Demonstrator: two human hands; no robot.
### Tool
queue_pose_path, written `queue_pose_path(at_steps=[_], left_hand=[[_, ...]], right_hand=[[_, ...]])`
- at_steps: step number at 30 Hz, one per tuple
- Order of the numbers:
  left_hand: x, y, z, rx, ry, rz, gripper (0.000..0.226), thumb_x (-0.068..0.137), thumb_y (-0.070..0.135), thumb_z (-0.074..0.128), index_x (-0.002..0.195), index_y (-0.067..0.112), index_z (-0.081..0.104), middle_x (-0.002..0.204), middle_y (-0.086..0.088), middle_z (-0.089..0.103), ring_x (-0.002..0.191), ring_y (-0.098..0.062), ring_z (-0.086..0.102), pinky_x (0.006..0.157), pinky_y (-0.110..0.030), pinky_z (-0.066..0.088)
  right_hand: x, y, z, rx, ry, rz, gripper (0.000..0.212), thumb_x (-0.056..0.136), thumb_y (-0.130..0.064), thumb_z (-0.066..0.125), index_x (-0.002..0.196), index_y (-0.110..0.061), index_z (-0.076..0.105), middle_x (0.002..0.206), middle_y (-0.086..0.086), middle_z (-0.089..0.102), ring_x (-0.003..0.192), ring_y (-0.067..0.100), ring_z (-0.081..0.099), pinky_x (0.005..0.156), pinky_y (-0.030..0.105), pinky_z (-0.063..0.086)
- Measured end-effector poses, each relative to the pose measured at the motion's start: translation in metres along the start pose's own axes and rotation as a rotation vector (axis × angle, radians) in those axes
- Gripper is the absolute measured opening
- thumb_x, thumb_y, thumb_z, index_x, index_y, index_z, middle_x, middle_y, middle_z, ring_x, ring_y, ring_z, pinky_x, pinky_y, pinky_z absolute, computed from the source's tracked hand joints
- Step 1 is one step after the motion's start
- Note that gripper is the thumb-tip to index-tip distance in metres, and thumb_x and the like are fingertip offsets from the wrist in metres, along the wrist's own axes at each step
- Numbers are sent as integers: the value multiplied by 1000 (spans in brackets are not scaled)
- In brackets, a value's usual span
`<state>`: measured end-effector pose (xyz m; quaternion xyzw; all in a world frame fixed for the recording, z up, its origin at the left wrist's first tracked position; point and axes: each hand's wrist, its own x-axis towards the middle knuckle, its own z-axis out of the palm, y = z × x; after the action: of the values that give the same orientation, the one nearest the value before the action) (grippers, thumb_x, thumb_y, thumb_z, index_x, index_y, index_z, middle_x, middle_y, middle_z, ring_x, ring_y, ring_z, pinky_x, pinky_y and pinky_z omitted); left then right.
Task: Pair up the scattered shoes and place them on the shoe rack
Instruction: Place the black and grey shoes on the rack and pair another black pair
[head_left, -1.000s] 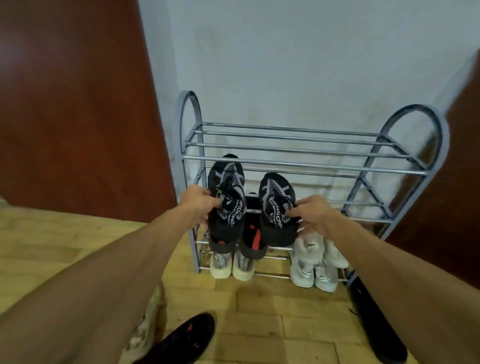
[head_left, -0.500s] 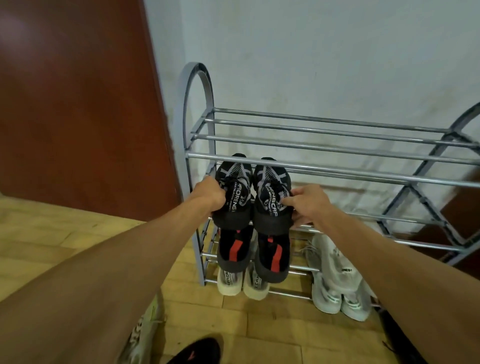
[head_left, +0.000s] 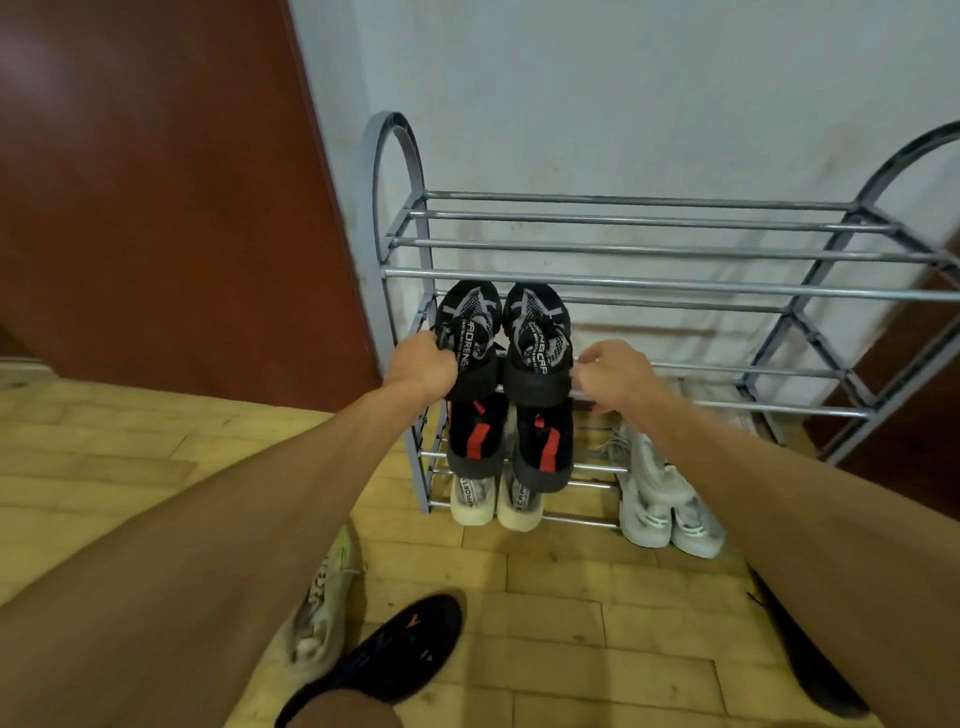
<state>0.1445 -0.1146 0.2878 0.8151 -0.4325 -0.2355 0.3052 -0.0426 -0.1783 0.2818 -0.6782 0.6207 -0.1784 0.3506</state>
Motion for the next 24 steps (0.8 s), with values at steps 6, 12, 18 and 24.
queue_pose_path(at_steps=[6, 12, 18, 24], left_hand=[[-75, -29, -9, -127, 206, 228, 35, 98, 16, 42, 132, 11, 47, 135, -6, 41, 102, -9, 47, 95, -21, 39], [-123, -103, -1, 252, -56, 155, 34, 98, 26, 41, 128, 12, 50, 133, -6, 38, 109, -21, 54, 99, -35, 43], [-136, -194, 31, 521, -444, -46, 39, 96, 24, 41, 128, 3, 50, 135, -19, 43, 125, -35, 43, 104, -42, 40], [-121, -263, 73, 595, -645, -97, 38, 96, 21, 39, 117, -8, 51, 124, -27, 53, 104, -36, 55, 85, -43, 46]], right_hand=[[-58, 19, 9, -177, 89, -164, 24, 85, -4, 51, 96, 4, 71, 99, 20, 70, 92, 34, 66, 84, 42, 56], [-90, 47, 57, -346, -128, -155, 24, 82, -10, 49, 84, -4, 72, 94, 12, 70, 96, 32, 64, 84, 39, 55], [-109, 77, 129, -551, -411, -133, 14, 85, -11, 46, 77, -8, 56, 90, 10, 60, 83, 27, 56, 56, 26, 40], [-97, 103, 197, -527, -541, -121, 27, 88, -16, 47, 108, -7, 62, 112, 13, 64, 95, 27, 58, 73, 29, 44]])
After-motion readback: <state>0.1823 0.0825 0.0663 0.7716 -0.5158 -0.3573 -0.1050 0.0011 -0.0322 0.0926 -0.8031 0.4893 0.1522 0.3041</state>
